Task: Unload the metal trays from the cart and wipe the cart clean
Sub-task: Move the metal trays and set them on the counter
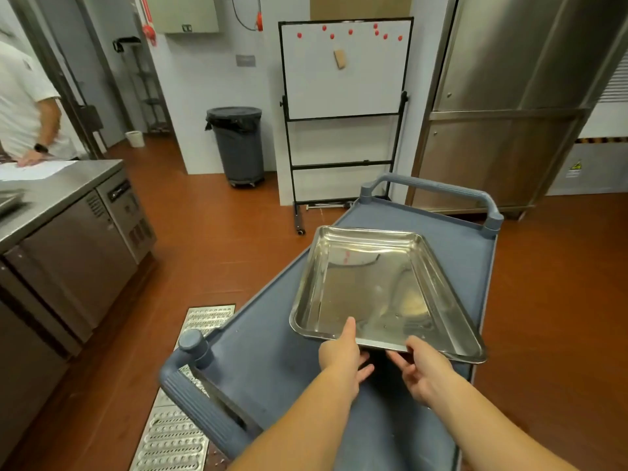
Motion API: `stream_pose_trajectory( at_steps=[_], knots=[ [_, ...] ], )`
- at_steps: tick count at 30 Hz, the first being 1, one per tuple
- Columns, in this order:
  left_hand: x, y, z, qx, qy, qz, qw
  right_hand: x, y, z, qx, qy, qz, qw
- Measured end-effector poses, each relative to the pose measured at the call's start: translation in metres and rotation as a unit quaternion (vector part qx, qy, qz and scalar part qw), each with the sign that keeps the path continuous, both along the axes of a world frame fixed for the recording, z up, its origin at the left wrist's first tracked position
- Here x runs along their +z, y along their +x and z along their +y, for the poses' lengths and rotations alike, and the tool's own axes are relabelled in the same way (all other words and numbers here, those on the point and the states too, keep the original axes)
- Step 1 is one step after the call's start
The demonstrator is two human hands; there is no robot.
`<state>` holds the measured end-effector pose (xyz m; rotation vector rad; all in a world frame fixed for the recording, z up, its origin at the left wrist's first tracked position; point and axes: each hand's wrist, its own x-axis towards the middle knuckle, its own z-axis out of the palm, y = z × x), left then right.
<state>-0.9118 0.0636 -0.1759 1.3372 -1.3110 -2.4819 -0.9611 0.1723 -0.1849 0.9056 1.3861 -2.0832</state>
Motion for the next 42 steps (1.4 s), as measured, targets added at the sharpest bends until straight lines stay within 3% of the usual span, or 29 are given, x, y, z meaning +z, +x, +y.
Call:
stream_pose_trajectory(
  at_steps=[14,23,32,42],
  knots=[
    [-0.007,-0.008,0.047,0.075,0.061,-0.037,0.995,0.009,0.011,0.047,-0.025,-0.006,0.010,1.000],
    [0.014,0.016,0.052,0.136,0.053,-0.014,0.989,0.011,0.018,0.050,0.036,-0.037,-0.002,0.999],
    [0.047,0.065,-0.003,0.226,0.044,0.047,0.972,0.046,0.046,-0.017,0.124,-0.023,0.072,0.989],
    [0.062,0.151,-0.140,0.279,0.057,0.067,0.956,0.070,0.126,-0.160,0.162,-0.012,0.109,0.981]
  ],
)
